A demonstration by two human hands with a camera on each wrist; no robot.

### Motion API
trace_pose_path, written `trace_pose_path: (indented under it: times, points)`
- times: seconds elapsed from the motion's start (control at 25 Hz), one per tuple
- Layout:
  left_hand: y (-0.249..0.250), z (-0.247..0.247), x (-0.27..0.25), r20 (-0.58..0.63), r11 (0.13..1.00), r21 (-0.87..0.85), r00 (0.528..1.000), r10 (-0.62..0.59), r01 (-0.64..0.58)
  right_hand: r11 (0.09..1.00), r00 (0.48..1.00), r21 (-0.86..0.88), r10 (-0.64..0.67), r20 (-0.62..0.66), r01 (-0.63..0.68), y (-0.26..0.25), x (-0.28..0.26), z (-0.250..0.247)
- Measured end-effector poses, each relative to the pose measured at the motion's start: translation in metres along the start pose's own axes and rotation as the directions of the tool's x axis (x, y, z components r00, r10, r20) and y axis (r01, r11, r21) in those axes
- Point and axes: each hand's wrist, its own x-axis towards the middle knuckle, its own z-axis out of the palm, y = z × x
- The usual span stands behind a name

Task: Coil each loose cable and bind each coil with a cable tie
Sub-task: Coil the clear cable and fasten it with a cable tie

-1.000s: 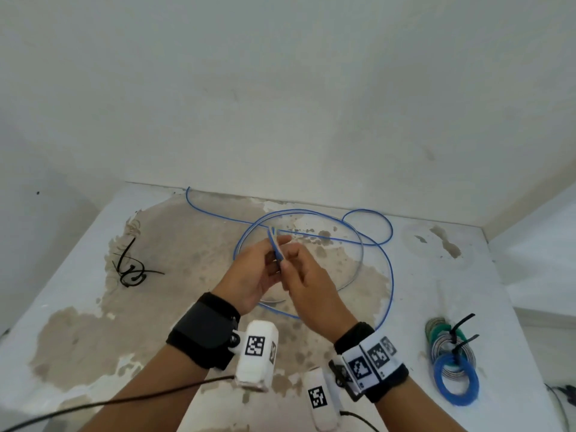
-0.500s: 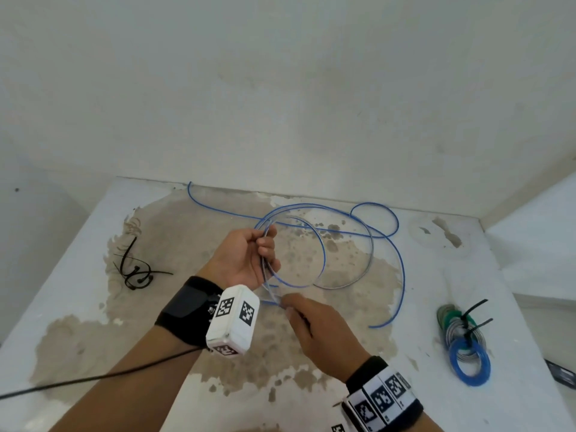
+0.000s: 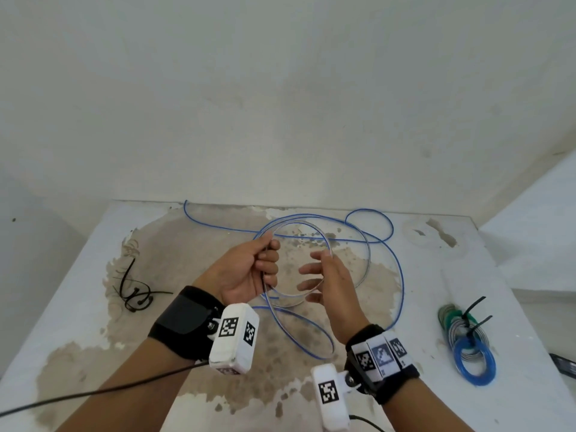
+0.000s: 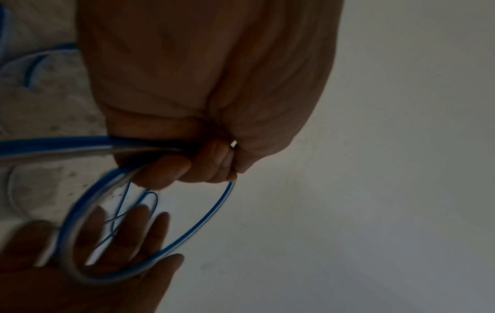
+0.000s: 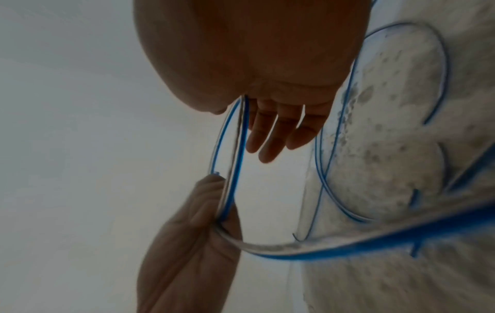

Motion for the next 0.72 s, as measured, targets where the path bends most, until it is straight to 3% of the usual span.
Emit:
trace_pose_path:
  times: [0.16, 0.36, 0.4, 0.44, 0.52, 0.56, 0.6, 0.64, 0.72]
  points:
    - [-0.009, 0.001, -0.004, -0.065, 0.981, 0.173, 0.994, 0.094, -0.081, 0.979, 0.985, -0.115, -0.17, -0.028, 0.165, -0.009, 0.009, 0.0]
    - [-0.002, -0.004, -0.009, -0.06, 0.987, 0.105, 0.99, 0.126, -0.119, 0.943, 0.98, -0.268, -0.195, 0.039, 0.198, 0.001, 0.006, 0.001]
    - [-0.001, -0.006, -0.01, -0.054, 0.986, 0.104, 0.989, 0.136, -0.13, 0.965, 0.986, -0.201, -0.165, 0.033, 0.168, 0.001, 0.006, 0.003]
    - [0.0, -0.007, -0.01, -0.043, 0.986, 0.081, 0.988, 0.151, -0.147, 0.996, 0.995, -0.025, -0.089, 0.038, 0.09, 0.0, 0.005, 0.006]
    - [0.0, -0.007, -0.008, -0.02, 0.979, -0.054, 0.98, 0.197, -0.198, 0.935, 0.98, 0.306, 0.139, 0.146, -0.178, -0.004, 0.003, 0.012]
    - [-0.001, -0.007, -0.007, -0.017, 0.965, -0.125, 0.973, 0.23, -0.231, 0.931, 0.954, 0.254, 0.21, 0.213, -0.262, -0.002, 0.002, 0.014]
    - [-0.001, -0.007, -0.005, -0.023, 0.95, -0.17, 0.965, 0.261, -0.261, 0.962, 0.928, 0.065, 0.237, 0.287, -0.265, 0.001, 0.0, 0.015]
    - [0.0, -0.007, -0.003, -0.033, 0.941, -0.187, 0.959, 0.282, -0.283, 0.969, 0.901, -0.123, 0.246, 0.358, -0.216, 0.004, -0.002, 0.016]
    - [0.003, -0.008, -0.001, -0.041, 0.934, -0.197, 0.955, 0.295, -0.297, 0.959, 0.872, -0.229, 0.25, 0.421, -0.165, 0.007, -0.006, 0.018]
